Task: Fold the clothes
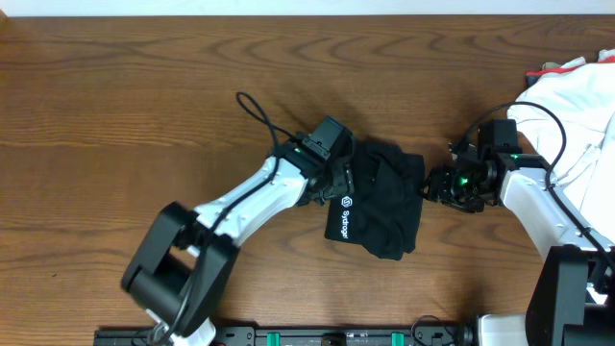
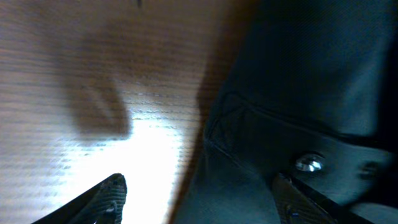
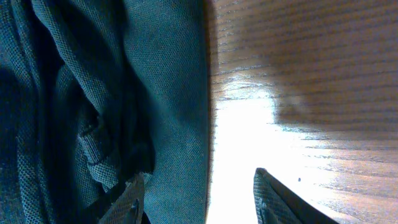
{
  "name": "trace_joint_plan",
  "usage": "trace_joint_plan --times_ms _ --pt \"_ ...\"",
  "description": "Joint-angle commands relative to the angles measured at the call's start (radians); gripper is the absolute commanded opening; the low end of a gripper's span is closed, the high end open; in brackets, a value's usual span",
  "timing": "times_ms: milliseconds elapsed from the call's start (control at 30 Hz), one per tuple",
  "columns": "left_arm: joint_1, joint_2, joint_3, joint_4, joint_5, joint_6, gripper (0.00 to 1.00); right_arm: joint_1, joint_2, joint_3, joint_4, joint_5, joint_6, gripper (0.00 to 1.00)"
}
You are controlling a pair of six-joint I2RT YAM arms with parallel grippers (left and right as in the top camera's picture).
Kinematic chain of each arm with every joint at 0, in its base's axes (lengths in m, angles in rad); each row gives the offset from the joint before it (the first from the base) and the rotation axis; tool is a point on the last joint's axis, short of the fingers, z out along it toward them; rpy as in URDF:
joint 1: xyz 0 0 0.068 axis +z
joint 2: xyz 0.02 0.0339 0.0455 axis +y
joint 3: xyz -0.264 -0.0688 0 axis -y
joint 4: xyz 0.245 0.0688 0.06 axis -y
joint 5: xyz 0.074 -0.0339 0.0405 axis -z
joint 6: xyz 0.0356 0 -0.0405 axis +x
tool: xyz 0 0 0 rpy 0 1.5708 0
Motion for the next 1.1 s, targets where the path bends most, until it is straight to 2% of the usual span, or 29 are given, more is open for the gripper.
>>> trace_joint_plan --times_ms 0,133,400,667,767,800,867,900,1067 --pt "0.0 0.028 0.014 0.011 0.031 0.094 0.67 -0.014 -0.015 0.004 -0.005 0.006 0.01 0.55" --pt "-0.003 0.037 0.014 0.04 0.031 0.113 0.41 -0.014 -0.015 0.004 0.003 0.005 0.01 0.55" --pt "0.04 0.037 0.014 0.058 -0.011 0.17 0.15 -0.014 -0.015 0.004 0.033 0.005 -0.017 0.54" --pt "0.164 0.037 0.014 0.04 -0.023 0.2 0.09 -0.014 -0.015 0.004 0.035 -0.003 -0.018 0.54" --pt "0.219 0.036 0.014 0.039 -0.01 0.201 0.11 -0.013 -0.015 0.004 0.06 -0.109 -0.091 0.54" --pt "0.231 0.034 0.014 0.035 0.003 0.202 0.15 -0.013 -0.015 0.004 0.07 -0.153 -0.104 0.54" --pt "0.249 0.027 0.014 0.021 0.047 0.212 0.16 -0.013 -0.016 0.004 0.095 -0.26 -0.129 0.46" --pt "0.254 0.019 0.014 0.003 0.053 0.212 0.21 -0.013 -0.016 0.004 0.12 -0.349 -0.154 0.41" --pt "0.255 -0.027 0.014 -0.045 0.053 0.25 0.24 0.015 -0.016 0.004 0.264 -0.636 -0.18 0.21"
